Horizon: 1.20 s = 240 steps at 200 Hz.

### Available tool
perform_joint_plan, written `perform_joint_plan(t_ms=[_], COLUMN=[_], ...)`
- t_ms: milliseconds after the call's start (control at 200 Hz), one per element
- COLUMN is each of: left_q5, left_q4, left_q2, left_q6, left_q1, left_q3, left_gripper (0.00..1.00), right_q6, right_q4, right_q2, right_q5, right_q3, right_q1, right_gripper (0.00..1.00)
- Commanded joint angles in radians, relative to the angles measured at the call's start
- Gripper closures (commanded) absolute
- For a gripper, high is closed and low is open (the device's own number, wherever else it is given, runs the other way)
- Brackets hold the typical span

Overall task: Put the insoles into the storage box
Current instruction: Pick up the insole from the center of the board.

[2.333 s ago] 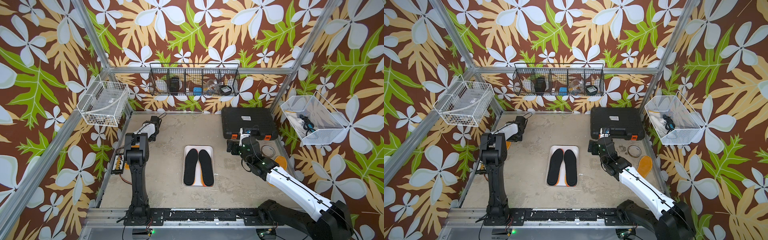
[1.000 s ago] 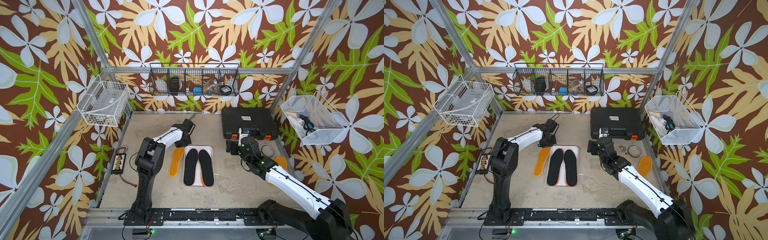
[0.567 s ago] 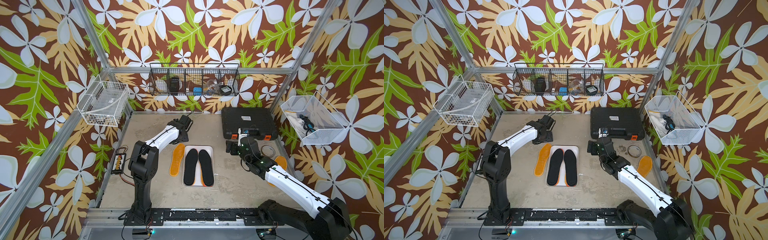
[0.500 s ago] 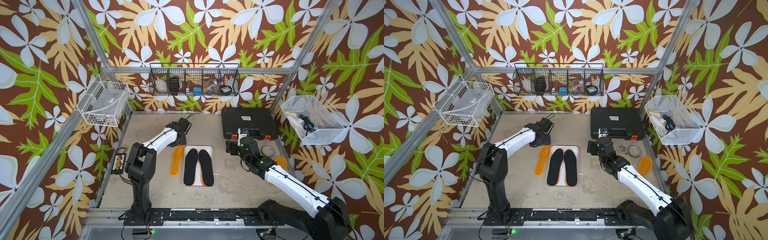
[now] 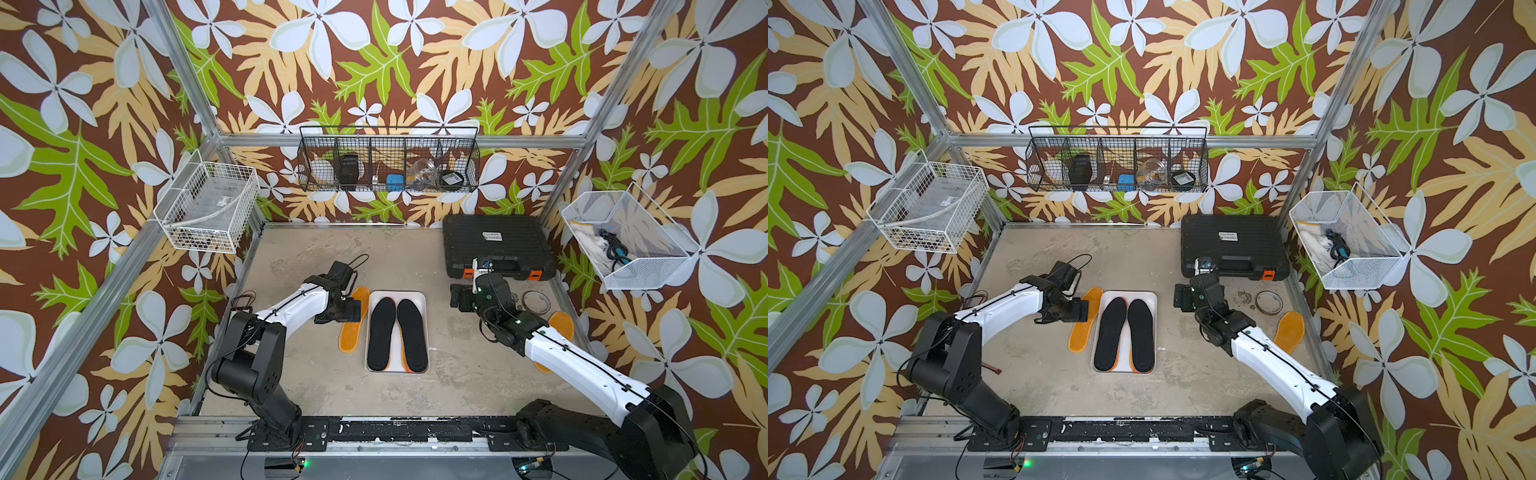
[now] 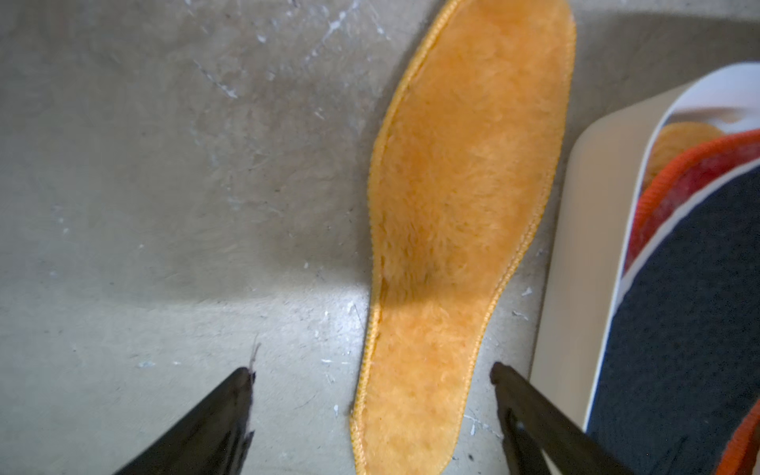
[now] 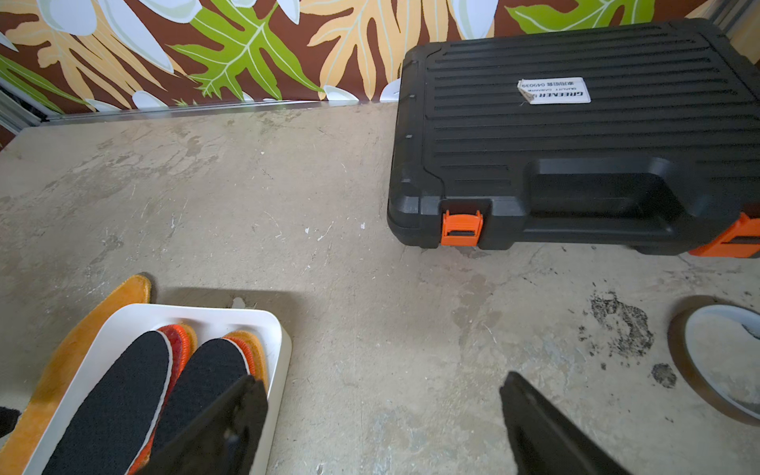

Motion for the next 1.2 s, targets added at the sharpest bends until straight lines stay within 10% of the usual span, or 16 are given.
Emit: perform_joint_plan(t_ms=[0, 425, 1196], left_q5=[0.03, -0.078, -0.111], left_q4=[0.012, 0.021, 0.12], left_q2=[0.017, 0.099, 0.195], left_q6=[0.053, 0.017, -0.075], left_q1=[0.002, -0.082, -0.107], left_q3=[-0.009, 0.034, 0.025], left_gripper=[0.04, 0.01, 0.21], right_q6=[-0.008, -0.138, -0.168], right_q4=[0.007, 0.14, 0.177], right_q2=[-0.006, -0.001, -0.003], right_q5=[0.021, -0.361, -0.37], right_q3=[0.005, -0.025, -0.026], right_q1=[0.0, 0.066, 0.125], right_gripper=[0.07, 0.08, 0.08])
